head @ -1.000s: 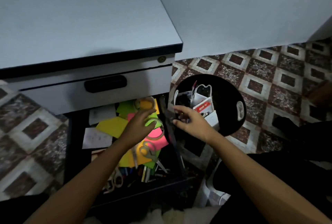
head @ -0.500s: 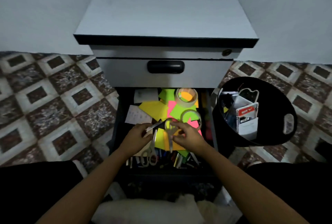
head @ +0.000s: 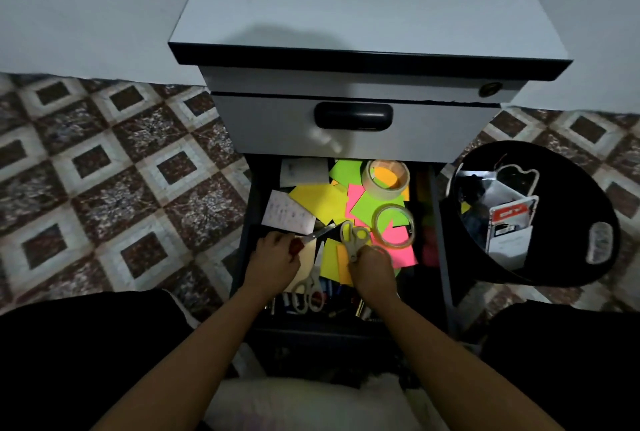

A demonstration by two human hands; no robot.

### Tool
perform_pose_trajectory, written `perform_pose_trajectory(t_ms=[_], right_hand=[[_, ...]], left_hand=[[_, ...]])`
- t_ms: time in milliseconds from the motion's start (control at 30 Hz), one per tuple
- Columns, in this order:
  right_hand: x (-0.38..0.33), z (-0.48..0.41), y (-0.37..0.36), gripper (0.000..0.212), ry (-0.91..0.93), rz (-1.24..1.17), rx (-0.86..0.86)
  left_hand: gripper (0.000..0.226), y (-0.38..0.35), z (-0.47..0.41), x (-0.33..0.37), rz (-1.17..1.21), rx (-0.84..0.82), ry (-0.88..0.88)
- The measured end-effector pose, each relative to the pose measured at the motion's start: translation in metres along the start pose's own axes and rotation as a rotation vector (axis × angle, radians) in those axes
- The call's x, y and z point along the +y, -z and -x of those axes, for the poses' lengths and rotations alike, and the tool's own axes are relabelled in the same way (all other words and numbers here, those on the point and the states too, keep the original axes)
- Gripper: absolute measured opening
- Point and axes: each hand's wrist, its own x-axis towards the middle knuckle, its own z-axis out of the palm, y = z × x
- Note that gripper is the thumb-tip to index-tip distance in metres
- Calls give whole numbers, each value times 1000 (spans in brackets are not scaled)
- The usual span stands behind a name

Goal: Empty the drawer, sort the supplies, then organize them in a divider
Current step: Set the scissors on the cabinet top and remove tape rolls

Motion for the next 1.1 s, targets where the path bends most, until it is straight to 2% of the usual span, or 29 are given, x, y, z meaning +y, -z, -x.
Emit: perform_pose_trajectory(t_ms=[167, 267, 300, 367, 433, 500, 633, 733, 933, 1100], right_hand=[[-1, -4, 10, 21, -82, -56, -44], [0, -5, 11, 19, -131, -119, -105], [0, -5, 12, 26, -146, -148, -113], [3, -4, 10, 38, -146, -208, -128], [4, -2, 11, 39, -154, -312, -158], [7, 2, 14, 35, -179, -458, -189], [4, 16, 37, 18, -177, -762, -212], [-6, 30, 65, 8, -78, -890, -188], [-33, 48, 126, 15, 146, -899, -66], [-65, 59, 188, 17, 285, -979, 58]], left_hand=[[46, 0, -7, 8, -314, -55, 34], [43, 3, -11, 11, -368, -141, 52], [43, 3, -12, 10, -343, -165, 65], [39, 6, -14, 9, -217, -208, 84], [25, 10, -12, 10, 3, -252, 103], [15, 16, -7, 11, 218, -279, 141], [19, 29, 5, 7, 563, -360, 193], [20, 49, 18, 10, 751, -317, 121], [23, 100, 37, 31, 987, -238, -33], [24, 147, 36, 59, 1107, -81, -161]])
